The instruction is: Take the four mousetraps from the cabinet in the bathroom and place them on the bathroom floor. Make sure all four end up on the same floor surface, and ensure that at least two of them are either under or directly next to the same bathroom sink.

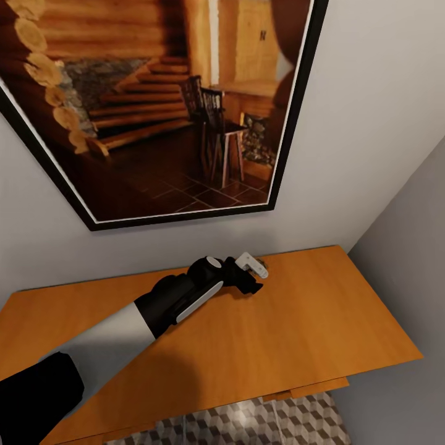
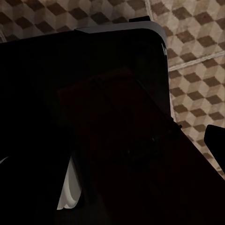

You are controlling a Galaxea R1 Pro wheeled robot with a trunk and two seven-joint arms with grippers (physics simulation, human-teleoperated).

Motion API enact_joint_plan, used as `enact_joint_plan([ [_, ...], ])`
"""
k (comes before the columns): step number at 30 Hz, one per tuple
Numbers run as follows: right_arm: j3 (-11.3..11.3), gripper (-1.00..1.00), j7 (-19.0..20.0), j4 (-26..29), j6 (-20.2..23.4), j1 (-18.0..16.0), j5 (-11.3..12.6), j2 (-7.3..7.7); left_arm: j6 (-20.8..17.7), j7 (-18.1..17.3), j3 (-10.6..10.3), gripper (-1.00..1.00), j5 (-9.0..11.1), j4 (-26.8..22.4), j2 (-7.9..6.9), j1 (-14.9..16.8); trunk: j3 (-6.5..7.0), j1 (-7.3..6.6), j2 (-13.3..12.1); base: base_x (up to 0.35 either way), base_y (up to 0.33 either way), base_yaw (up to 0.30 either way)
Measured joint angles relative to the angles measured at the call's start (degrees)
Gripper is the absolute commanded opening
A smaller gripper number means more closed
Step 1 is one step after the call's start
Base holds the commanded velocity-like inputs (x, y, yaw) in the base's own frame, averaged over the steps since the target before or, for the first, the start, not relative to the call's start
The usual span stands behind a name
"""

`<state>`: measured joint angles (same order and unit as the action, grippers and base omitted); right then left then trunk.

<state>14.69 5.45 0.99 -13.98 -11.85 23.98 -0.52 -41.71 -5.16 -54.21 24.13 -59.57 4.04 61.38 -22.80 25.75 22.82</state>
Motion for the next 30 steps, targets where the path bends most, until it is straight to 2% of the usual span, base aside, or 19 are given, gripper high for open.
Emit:
enact_joint_plan([
  [21,0.0,-1.0,-0.1,0.0,0.0,0.0,0.0,0.0,0.0,0.0,-0.3,1.0,0.0,0.2,0.05,0.0,0.0,0.0,0.0,0.006,0.0,0.0],
  [30,0.0,-1.0,0.0,0.0,0.0,0.0,0.0,0.0,0.0,0.0,-0.4,1.0,0.0,0.3,0.09,0.0,0.0,-0.01,0.0,0.105,-0.01,0.0],
])
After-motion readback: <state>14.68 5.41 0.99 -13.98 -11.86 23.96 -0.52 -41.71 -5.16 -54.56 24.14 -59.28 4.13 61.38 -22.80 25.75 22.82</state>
